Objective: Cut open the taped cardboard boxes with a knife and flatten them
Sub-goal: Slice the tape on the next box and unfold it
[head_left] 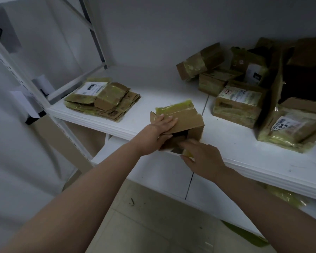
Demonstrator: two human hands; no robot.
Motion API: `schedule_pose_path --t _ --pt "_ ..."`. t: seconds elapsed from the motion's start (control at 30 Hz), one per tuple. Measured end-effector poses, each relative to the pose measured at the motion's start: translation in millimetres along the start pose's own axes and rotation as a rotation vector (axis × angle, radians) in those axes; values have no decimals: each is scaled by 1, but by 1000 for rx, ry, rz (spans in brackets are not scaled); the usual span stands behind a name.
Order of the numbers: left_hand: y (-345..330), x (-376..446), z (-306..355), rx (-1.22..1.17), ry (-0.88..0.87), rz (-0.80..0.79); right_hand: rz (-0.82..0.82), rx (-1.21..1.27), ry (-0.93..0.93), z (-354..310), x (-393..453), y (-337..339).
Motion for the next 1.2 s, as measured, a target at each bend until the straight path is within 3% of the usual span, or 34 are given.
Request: schedule_pose_path --t 0.13,0.23,0.27,0.37,0.43,0.57,0.7,0.83,1.0,1.07,1.2 --pt "0 0 0 9 -14 50 40 -34 101 -3 -30 -11" --pt "-1 0 -1 31 -12 65 42 -22 51 -4 -20 1" --pt "0 -2 0 27 10 90 111 -1 29 -4 -16 12" --pt "5 -3 2 -5 100 221 393 82 -198 8 -14 55" --pt "4 -1 4 10 157 302 443 162 -421 23 -12 67" --pt "6 4 11 69 201 393 350 157 -551 19 7 60" --pt "7 0 6 39 213 333 322 167 -570 9 14 42" --pt "5 -12 -2 -37 186 118 294 227 -502 11 11 43" --pt "15 -36 -19 121 138 -131 176 282 -396 21 3 40" --pt "17 -46 -26 183 147 -129 123 266 -340 15 7 35" --pt "20 -62 -37 230 131 23 11 226 -313 11 14 23"
Point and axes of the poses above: each hand's wrist, its own x-axis towards the middle knuckle, its own y-axis out of the back of the hand, z = x × y, the point moved 8 cm from there along x, towards the middle knuckle
